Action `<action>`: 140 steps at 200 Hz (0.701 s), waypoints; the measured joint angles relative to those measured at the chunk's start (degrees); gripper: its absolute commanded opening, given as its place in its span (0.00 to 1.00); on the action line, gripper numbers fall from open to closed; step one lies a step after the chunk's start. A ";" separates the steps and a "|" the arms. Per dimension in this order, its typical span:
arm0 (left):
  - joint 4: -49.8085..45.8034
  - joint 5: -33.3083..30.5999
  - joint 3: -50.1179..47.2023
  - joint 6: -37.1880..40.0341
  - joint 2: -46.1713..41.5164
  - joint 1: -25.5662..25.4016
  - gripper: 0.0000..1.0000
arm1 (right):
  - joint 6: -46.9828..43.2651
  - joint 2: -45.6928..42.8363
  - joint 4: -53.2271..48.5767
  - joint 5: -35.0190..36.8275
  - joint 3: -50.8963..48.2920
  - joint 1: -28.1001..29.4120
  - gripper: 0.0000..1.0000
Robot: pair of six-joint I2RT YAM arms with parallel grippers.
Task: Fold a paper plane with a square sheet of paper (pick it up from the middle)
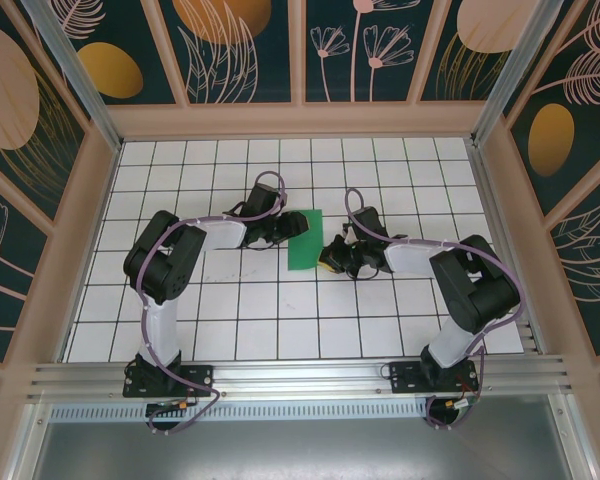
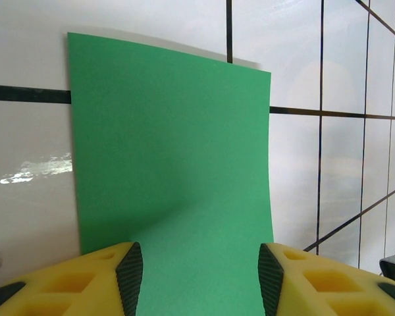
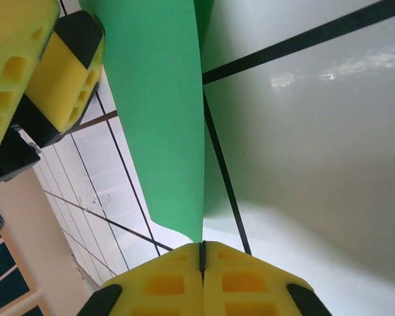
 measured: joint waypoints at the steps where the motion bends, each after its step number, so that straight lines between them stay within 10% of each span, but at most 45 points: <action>1: 0.00 0.00 0.00 0.00 0.00 0.00 0.53 | -0.02 0.00 0.11 0.00 0.00 0.00 0.04; 140: -2.58 -0.42 1.62 1.14 0.11 0.00 0.51 | 0.55 7.48 3.93 -0.17 8.90 0.00 0.05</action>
